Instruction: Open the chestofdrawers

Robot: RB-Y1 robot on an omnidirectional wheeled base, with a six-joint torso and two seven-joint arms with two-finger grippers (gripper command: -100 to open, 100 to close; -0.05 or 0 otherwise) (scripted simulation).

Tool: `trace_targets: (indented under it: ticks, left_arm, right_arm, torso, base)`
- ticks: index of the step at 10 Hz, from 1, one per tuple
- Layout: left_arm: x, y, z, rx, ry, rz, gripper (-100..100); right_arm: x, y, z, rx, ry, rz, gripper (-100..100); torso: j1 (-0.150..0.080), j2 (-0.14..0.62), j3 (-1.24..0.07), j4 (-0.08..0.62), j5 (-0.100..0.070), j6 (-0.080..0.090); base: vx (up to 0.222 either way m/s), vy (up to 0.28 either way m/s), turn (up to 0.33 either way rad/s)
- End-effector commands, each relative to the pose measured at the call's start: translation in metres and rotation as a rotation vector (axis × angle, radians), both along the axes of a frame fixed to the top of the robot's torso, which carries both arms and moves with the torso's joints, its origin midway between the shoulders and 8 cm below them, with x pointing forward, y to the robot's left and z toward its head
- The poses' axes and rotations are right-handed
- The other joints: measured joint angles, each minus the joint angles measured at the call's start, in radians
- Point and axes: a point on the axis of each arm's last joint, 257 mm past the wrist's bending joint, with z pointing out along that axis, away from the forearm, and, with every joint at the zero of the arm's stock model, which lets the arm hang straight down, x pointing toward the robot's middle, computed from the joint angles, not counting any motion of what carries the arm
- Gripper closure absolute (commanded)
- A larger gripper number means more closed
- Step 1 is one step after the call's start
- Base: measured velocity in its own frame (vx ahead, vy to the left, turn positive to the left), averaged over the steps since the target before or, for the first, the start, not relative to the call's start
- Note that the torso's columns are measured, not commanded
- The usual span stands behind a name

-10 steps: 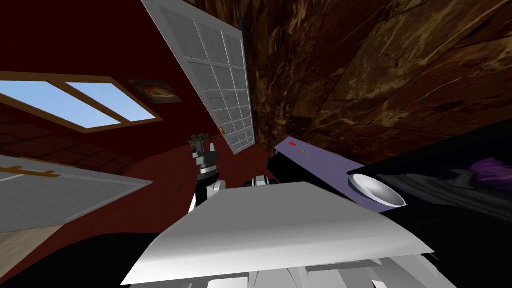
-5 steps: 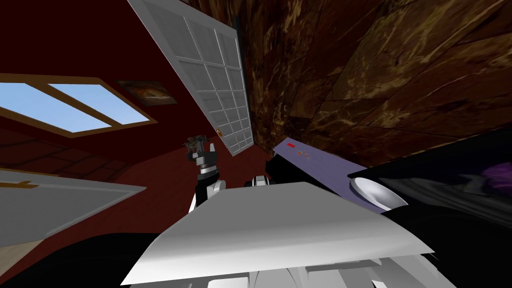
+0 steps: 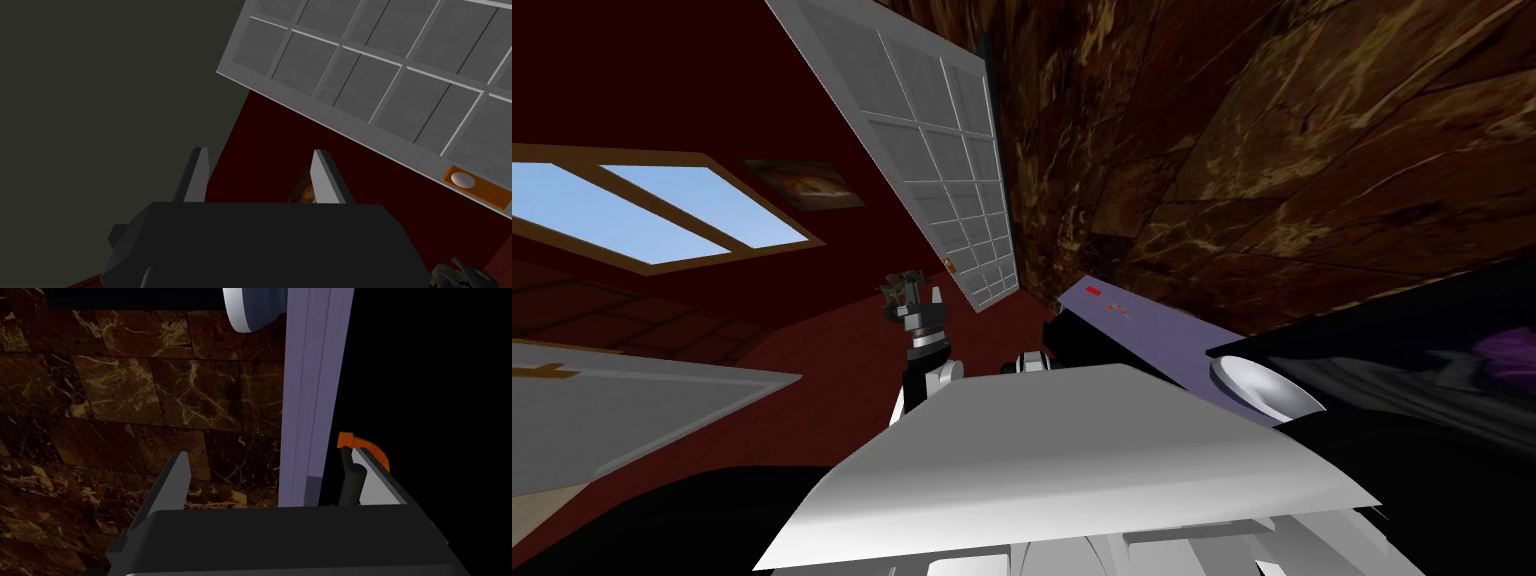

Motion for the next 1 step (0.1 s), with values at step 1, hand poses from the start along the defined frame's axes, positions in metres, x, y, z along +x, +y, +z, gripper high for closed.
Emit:
trace_targets:
  ticks: [1]
  left_arm:
    - [0.0,0.0,0.0,0.0,0.0,0.0,0]
  right_arm:
    - [0.0,0.0001,-0.0004,0.001,0.001,0.0,0]
  torso:
    - [-0.001,0.0,0.0,0.0,0.0,0.0]
  base:
    - [0.0,0.0,0.0]
